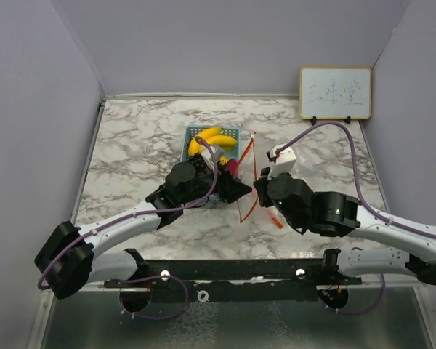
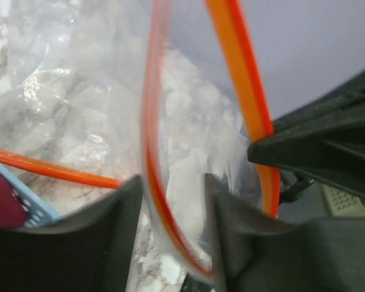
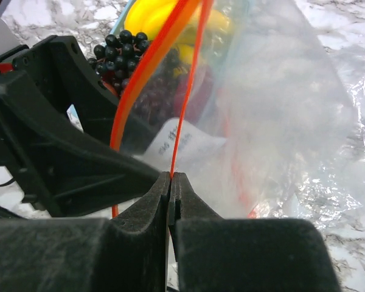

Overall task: Place the food in the zip-top bag and seal the zipper
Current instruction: Open the zipper of the food storage bag.

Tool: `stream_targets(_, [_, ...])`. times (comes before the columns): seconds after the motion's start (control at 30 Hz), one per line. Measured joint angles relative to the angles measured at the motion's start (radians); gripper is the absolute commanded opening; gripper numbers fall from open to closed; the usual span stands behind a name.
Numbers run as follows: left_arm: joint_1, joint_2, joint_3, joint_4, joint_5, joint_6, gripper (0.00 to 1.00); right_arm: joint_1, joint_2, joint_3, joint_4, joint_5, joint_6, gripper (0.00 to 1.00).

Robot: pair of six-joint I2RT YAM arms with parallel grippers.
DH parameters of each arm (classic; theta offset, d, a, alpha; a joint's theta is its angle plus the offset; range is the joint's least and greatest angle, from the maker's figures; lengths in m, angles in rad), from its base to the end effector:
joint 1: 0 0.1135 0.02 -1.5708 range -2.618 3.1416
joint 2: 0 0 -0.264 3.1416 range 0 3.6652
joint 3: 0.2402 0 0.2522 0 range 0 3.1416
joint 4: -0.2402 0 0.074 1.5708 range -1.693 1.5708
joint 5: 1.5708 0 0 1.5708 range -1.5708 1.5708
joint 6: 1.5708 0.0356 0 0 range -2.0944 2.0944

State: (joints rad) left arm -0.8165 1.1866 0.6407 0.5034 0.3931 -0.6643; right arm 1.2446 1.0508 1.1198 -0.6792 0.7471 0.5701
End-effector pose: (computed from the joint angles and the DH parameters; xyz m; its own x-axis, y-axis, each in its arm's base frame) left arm 0.1738 -0.2049 0.2778 -0.5995 -0.1936 -0.7766 0.7184 0.2975 -0.6288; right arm 0.0906 0.1922 0.3620 -0.4334 -0.0454 -0.9001 -0.3357 0.9350 0.1145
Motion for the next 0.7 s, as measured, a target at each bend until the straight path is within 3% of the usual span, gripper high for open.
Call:
stream_targets(0.03, [-0.003,-0.001,0.003,-0.013,-0.021,0.008,0.04,0.0,-0.008,0.0,0.0,-0.002,0.0,0.02])
stream_targets(0.07, [-0.004,-0.002,0.008,-0.027,-0.046,0.021,0.0,0.0,-0.016,0.0,0.0,-0.004,0.0,0.02])
stream_targets(0.3, [-0.004,-0.034,0.078,-0.211,-0.211,0.114,0.0,0.0,-0.049,0.006,-0.029,0.002,0.005,0.02])
stream_targets(0.57, [-0.006,-0.23,0.286,-0.577,-0.565,0.254,0.0,0.0,-0.053,0.116,-0.235,0.131,0.121,0.02])
stream_targets(0.7, [-0.02,-0.3,0.383,-0.716,-0.645,0.295,0.0,0.006,-0.039,0.129,-0.163,0.158,0.103,0.02])
